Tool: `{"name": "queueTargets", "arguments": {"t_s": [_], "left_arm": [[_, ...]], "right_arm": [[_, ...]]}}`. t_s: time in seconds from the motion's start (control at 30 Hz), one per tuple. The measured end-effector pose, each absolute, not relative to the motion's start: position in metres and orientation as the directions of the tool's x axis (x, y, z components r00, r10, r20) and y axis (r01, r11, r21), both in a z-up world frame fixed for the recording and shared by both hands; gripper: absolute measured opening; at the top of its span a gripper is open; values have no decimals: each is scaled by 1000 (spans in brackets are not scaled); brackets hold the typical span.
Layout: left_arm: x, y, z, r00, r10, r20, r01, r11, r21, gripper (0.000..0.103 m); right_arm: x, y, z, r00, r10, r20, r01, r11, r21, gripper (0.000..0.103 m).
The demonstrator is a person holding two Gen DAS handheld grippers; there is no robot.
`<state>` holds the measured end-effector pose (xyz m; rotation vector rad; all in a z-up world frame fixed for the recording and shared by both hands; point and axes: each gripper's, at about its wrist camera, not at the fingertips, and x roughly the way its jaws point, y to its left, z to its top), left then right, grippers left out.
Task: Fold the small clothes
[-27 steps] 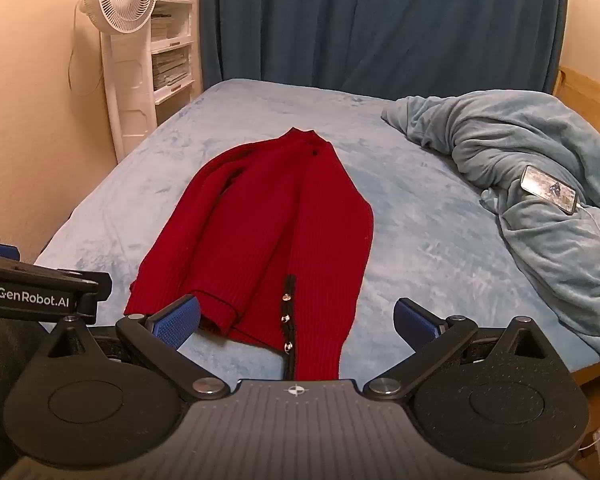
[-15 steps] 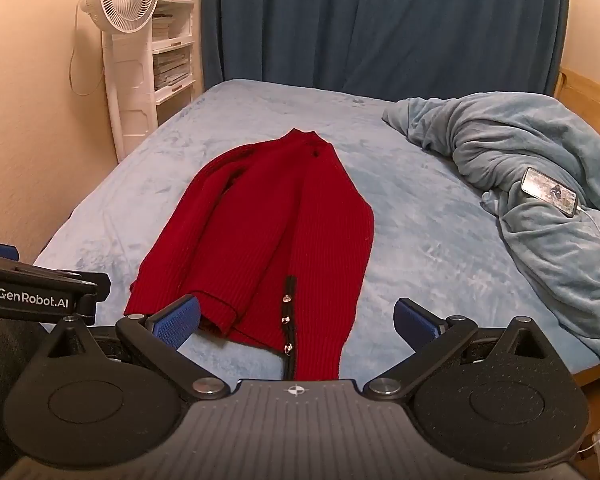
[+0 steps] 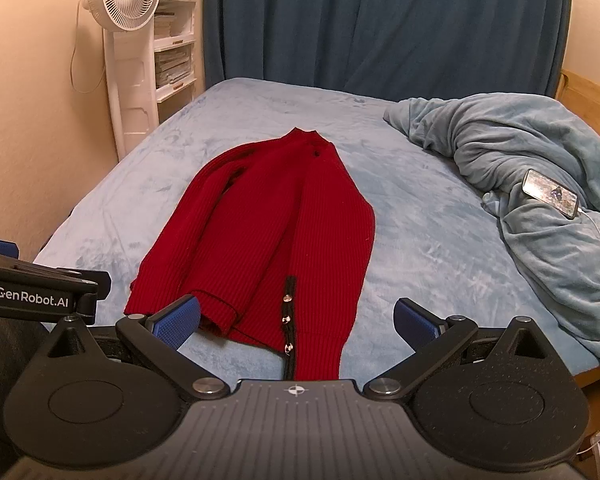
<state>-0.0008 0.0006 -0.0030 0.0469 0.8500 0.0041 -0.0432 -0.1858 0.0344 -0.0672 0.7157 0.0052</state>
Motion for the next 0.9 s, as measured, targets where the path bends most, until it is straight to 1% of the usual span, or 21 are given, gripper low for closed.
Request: {"name": "queueTargets", "arguments": {"t_s": [0.9], "left_arm": [[1, 3, -2, 657, 20, -754, 20, 999, 45, 103]], "right_arm": [[-41, -186, 33, 752, -17, -660, -30, 998, -59, 102]]}}
